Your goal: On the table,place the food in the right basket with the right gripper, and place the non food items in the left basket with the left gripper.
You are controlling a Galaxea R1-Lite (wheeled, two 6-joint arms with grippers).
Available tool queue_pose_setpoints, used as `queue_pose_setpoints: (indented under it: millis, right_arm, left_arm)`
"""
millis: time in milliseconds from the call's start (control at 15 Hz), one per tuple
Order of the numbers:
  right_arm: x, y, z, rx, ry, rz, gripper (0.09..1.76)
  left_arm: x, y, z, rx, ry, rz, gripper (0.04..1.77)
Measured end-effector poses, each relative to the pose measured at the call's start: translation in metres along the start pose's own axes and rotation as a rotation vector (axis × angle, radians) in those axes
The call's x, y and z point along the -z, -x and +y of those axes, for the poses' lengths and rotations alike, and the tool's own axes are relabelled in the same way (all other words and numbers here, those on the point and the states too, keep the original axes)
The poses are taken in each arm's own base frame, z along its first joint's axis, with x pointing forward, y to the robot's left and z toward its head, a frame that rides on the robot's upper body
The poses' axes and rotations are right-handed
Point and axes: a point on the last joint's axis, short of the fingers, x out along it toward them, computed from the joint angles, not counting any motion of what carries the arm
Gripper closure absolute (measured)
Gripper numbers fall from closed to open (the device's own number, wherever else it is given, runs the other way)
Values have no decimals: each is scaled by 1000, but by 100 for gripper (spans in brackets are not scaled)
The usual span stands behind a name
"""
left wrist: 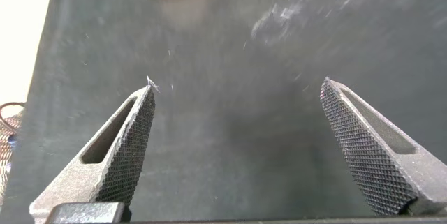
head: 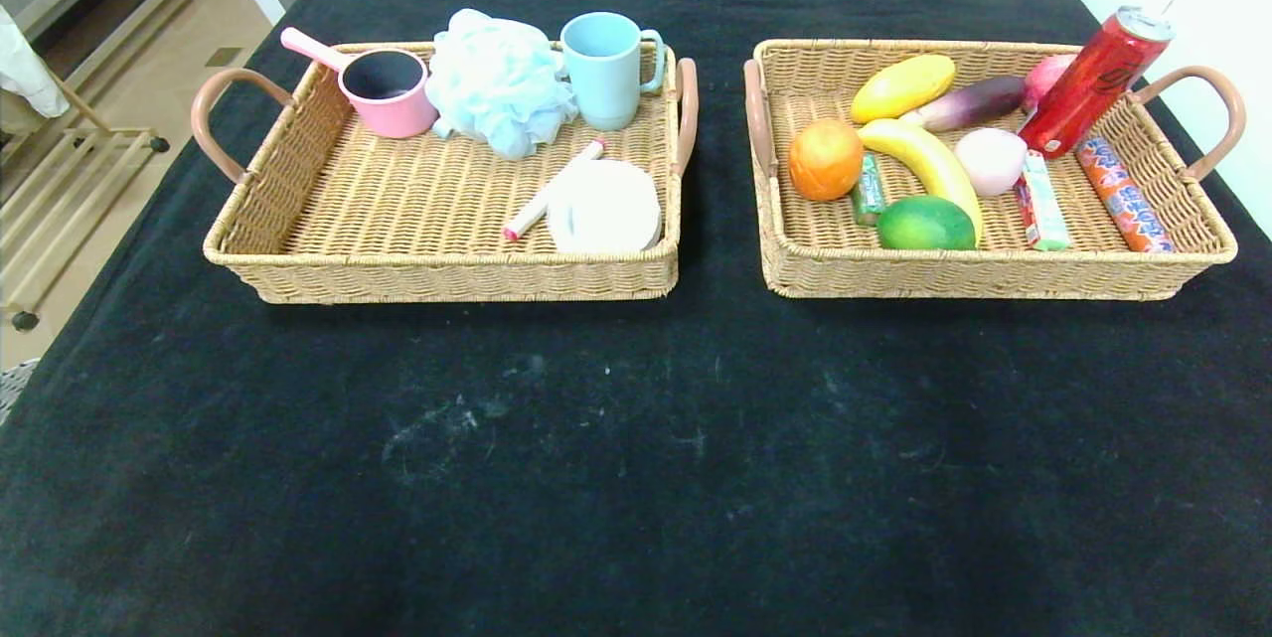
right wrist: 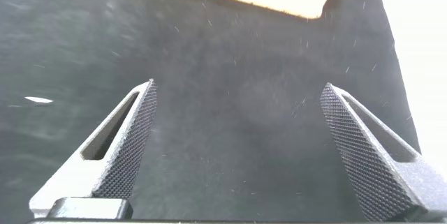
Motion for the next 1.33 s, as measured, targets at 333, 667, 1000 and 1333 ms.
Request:
queue_pose_setpoints:
  millis: [333, 667, 1000, 1333]
  right_arm:
    - [36, -7, 2, 60, -62, 121, 14]
    - [40, -6, 2, 94, -135, 165, 14]
    - [40, -6, 2, 108, -144, 164, 14]
    - [40, -6, 2, 108, -144, 164, 14]
  left_arm:
    - [48, -20, -3, -28, -45, 107, 9]
    - [53, -21, -3, -65, 85, 118, 9]
    - [53, -21, -3, -83, 133, 120, 9]
    - [54, -21, -3, -82, 130, 123, 9]
